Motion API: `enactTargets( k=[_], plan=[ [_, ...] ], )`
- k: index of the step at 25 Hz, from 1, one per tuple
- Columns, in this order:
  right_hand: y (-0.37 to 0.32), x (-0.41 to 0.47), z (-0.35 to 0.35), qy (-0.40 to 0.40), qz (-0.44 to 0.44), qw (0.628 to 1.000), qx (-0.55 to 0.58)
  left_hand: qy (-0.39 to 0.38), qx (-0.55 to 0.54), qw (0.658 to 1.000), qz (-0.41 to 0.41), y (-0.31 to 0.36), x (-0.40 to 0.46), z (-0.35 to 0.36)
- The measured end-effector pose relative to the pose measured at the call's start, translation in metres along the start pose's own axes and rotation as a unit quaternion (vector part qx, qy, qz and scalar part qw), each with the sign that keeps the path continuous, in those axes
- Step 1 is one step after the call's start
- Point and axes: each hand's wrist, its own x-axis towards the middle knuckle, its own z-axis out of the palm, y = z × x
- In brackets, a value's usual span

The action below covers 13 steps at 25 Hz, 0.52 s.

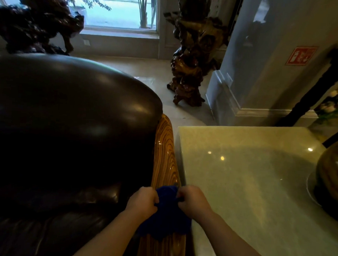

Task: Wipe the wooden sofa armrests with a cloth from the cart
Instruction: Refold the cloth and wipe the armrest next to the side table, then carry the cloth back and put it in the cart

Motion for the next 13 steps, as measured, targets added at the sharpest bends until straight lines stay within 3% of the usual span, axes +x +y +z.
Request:
enactTargets(
  k=[6, 13],
  plan=[
    [-0.063, -0.022, -0.118, -0.005, -0.046, 0.999, 0.025, 0.029, -0.097, 0.995, -0.003, 0.028, -0.044, -0.119],
    [-0.203, -0.074, -0.250, 0.071, -0.179, 0.981, -0.005, 0.159, -0.078, 0.984, 0.017, 0.057, -0.147, -0.296]
  ],
)
